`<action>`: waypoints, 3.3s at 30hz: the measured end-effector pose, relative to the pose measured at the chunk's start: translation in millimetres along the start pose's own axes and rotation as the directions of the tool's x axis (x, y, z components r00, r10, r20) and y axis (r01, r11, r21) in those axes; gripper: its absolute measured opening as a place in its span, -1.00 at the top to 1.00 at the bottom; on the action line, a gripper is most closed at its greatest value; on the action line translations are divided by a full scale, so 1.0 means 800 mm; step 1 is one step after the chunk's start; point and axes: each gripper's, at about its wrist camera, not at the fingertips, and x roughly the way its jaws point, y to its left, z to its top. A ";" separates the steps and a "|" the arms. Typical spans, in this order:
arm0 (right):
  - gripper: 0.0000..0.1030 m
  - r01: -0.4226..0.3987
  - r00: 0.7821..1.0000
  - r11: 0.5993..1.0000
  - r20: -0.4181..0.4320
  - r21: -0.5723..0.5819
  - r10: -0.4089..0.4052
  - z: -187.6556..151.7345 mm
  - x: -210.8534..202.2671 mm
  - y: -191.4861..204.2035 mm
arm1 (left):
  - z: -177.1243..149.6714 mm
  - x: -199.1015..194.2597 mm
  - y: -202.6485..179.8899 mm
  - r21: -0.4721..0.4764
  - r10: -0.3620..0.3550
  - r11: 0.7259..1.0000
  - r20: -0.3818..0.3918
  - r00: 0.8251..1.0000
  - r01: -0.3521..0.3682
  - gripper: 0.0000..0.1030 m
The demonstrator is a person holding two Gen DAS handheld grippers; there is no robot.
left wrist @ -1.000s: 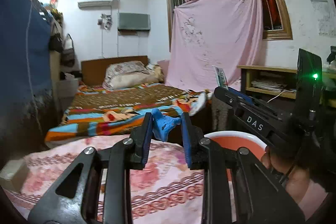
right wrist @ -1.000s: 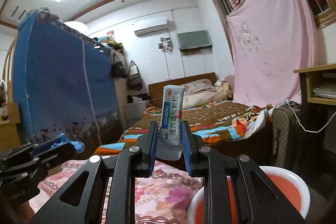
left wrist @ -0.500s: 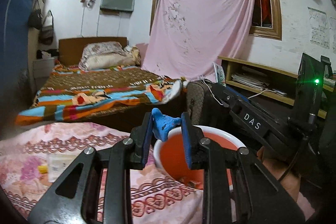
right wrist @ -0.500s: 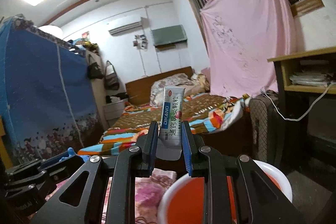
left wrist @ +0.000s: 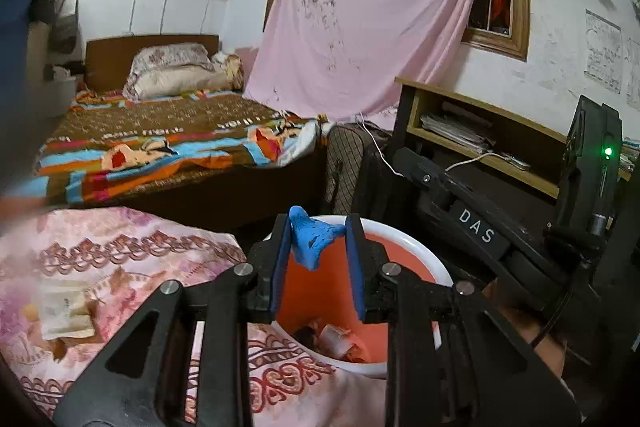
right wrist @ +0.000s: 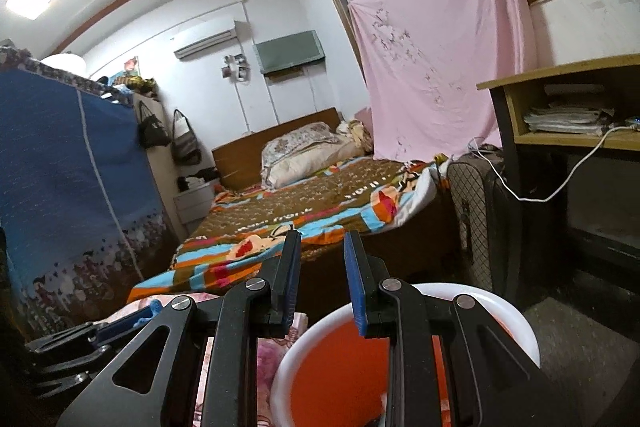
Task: Collect trash
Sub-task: 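Carry both held items over the orange basin and open both grippers, then move both grippers back over the remaining trash on the bedspread, then grasp the small brown piece with the left gripper while the right grasps the beige sachet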
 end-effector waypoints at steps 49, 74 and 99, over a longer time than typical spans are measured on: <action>-1.00 -0.098 0.986 0.990 0.128 -0.096 0.110 -0.011 -0.011 0.072 | -0.020 -0.126 0.133 -0.280 0.507 0.847 0.166 0.846 -0.452 -0.78; -1.00 -0.309 0.930 0.897 0.095 -0.317 0.355 -0.060 -0.024 0.203 | -0.068 -0.220 0.204 -0.288 0.679 0.729 0.196 0.707 -0.621 -0.78; -0.67 -0.360 0.901 0.865 -0.371 -0.348 0.226 -0.101 0.075 0.241 | -0.090 -0.174 0.247 -0.270 0.563 0.785 -0.065 0.824 -0.557 -0.58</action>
